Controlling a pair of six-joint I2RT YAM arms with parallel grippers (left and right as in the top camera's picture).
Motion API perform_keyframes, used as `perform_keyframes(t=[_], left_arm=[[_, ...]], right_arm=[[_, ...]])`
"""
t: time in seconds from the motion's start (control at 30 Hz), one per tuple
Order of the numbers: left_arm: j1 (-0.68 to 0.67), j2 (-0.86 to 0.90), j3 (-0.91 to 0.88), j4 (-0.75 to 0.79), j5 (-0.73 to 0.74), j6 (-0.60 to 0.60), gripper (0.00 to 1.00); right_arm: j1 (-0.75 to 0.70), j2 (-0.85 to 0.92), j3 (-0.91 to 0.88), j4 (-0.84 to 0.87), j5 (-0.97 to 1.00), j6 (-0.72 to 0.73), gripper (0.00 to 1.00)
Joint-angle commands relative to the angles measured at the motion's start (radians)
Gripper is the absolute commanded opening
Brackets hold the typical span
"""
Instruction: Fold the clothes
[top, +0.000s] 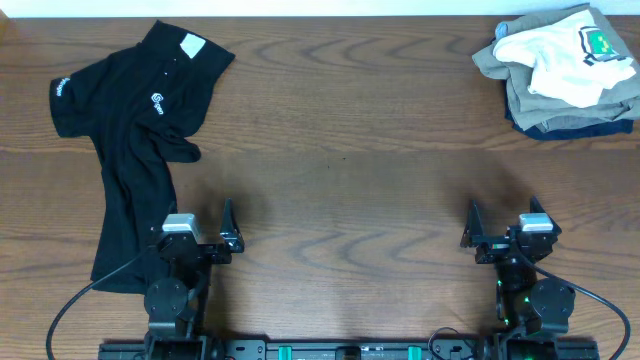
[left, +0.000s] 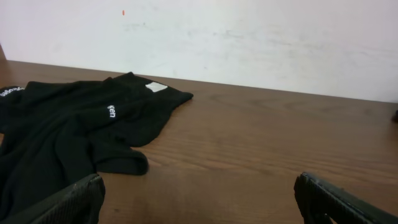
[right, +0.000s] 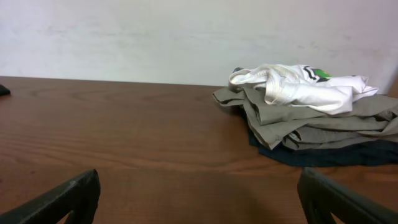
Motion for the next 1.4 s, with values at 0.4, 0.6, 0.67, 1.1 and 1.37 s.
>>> perform_keyframes(t=[0.4,0.6,0.67,1.1,1.37], left_arm=[[-0.005,-0.007,-0.008,-0.047,0.002,0.013,0.98],[-0.005,-0.007,-0.008,-0.047,0.002,0.013,0.98],[-0.005,-0.007,-0.008,-0.047,0.002,0.013,0.98],[-0.005,-0.007,-0.008,-0.047,0.002,0.013,0.98],[-0.005,-0.007,-0.008,-0.047,0.002,0.013,0.98]], right_arm=[[0.008,-0.006,-0.003,-0.003,0.007,-0.015,0.99],[0.008,-0.006,-0.003,-0.002,0.007,-0.015,0.99],[0.008,-0.006,-0.003,-0.002,0.007,-0.015,0.99],[0.008,-0.006,-0.003,0.003,0.007,-0.015,0.99],[0.008,-0.006,-0.003,0.022,-0.058,-0.014,0.99]])
